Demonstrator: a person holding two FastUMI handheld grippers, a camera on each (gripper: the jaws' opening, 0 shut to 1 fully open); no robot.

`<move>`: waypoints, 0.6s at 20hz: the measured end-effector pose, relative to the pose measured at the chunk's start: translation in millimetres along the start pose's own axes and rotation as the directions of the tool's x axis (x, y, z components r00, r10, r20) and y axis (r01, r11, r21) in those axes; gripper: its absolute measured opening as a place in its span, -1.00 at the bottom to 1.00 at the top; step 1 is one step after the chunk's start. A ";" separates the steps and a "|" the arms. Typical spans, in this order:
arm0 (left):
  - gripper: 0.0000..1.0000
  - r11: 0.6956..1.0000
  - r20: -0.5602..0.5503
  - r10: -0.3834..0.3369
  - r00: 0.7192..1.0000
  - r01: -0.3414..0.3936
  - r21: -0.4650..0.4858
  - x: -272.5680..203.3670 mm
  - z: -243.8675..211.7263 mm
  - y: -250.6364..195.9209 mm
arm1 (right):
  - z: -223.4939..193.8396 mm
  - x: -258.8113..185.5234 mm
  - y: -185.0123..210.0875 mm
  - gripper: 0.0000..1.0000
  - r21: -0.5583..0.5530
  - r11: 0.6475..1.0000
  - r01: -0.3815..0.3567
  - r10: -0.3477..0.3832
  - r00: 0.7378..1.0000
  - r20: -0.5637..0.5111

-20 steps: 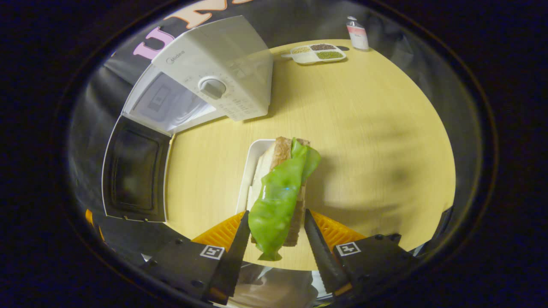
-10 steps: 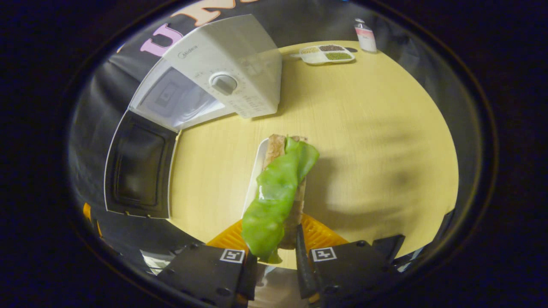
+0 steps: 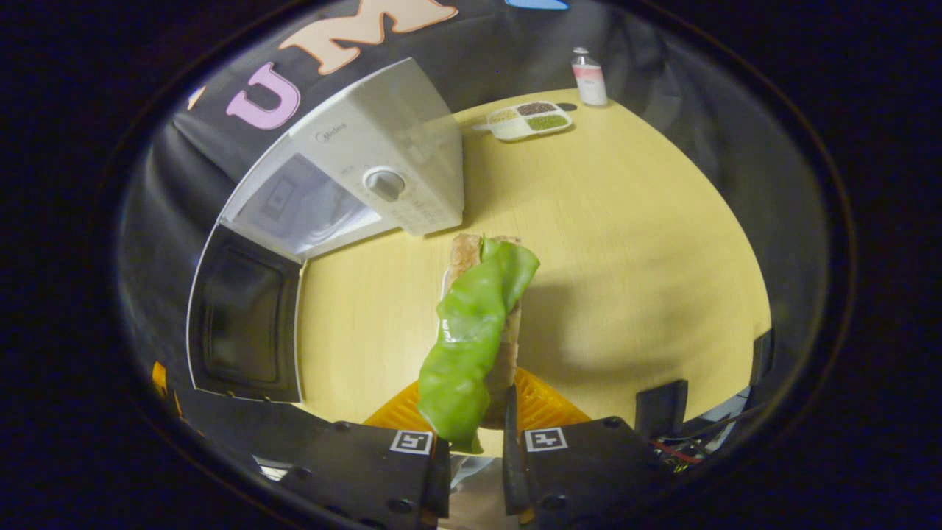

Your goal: Open the microwave oven with the left hand, put the food in, and close the microwave oven.

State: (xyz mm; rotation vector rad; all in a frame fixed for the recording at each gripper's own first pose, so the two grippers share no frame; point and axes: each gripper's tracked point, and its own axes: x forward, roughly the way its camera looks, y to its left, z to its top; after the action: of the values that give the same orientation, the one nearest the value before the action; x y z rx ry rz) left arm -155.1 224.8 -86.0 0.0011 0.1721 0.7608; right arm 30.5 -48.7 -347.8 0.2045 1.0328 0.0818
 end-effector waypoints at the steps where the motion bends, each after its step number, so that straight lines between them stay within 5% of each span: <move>1: 0.96 1.000 -0.007 -0.024 1.000 0.024 0.008 9.6 -1.9 0.3 | 0.1 -4.7 9.4 -0.38 0.029 1.000 -0.002 0.001 1.000 0.020; 4: 0.88 0.994 -0.029 -0.107 0.994 0.108 0.025 39.7 -5.6 -3.7 | -2.5 -12.0 52.7 -0.38 0.095 0.995 -0.035 0.028 0.997 0.078; 5: 0.96 0.990 -0.036 -0.137 0.990 0.138 0.030 50.5 -7.1 -7.3 | -4.1 -12.5 69.6 -0.53 0.109 0.993 -0.055 0.045 0.995 0.091; 6: 0.88 0.985 -0.042 -0.167 0.985 0.168 0.035 59.4 -8.4 -9.5 | -6.3 -11.7 85.7 -0.38 0.121 0.990 -0.076 0.064 0.993 0.103; 12: 0.88 0.953 -0.090 -0.298 0.950 0.301 0.023 101.5 -21.6 -20.3 | -27.7 19.5 173.4 -0.38 0.115 0.983 -0.145 0.133 0.985 0.110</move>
State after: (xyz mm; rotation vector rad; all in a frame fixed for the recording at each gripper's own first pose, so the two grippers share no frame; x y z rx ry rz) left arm -72.3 278.4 -124.3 -0.0231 0.2609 0.4535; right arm 21.7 127.7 -342.1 0.3890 0.9219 0.1334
